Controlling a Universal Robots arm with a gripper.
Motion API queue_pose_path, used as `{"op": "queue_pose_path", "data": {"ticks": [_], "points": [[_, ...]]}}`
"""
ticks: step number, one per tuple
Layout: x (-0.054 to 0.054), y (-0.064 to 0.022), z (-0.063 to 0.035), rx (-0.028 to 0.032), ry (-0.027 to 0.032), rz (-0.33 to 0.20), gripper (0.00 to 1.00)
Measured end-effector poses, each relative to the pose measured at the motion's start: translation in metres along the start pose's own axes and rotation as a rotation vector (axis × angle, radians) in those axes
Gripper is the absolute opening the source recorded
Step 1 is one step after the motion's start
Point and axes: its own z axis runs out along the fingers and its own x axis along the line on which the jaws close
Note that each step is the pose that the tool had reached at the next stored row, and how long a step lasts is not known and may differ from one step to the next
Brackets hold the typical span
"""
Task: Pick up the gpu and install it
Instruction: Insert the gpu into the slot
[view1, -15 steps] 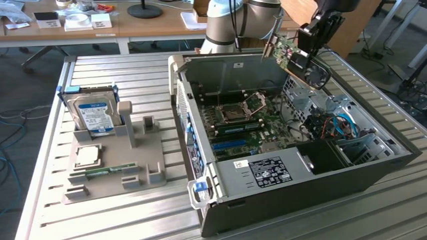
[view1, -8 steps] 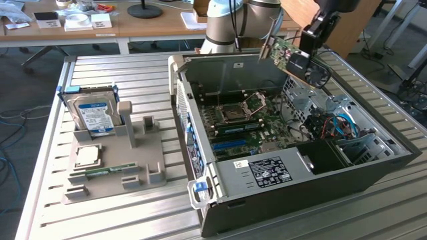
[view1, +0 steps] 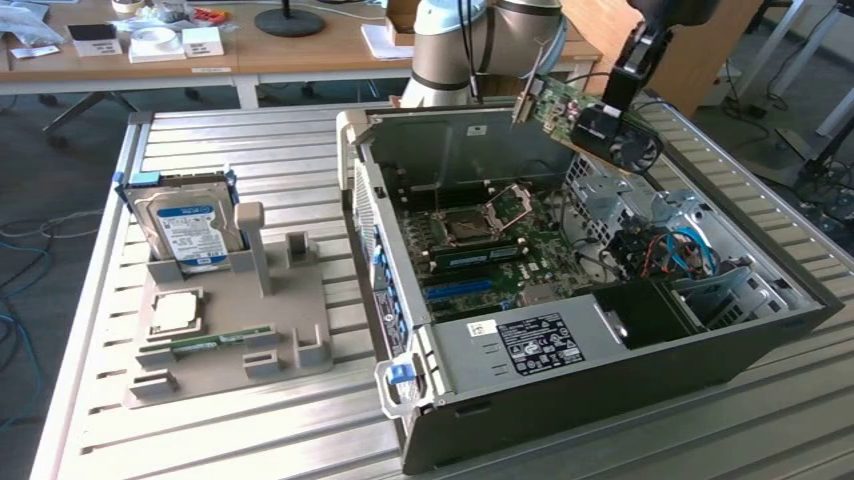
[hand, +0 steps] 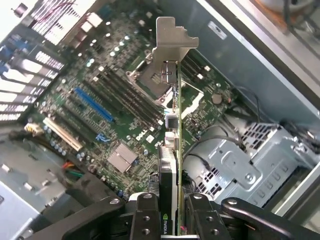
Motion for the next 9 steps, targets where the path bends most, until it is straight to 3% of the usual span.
{"op": "queue_pose_path", "data": {"ticks": [9], "points": [[0.0000,0.0000,0.0008,-0.0059,0.0051,-0.163,0.27]]}}
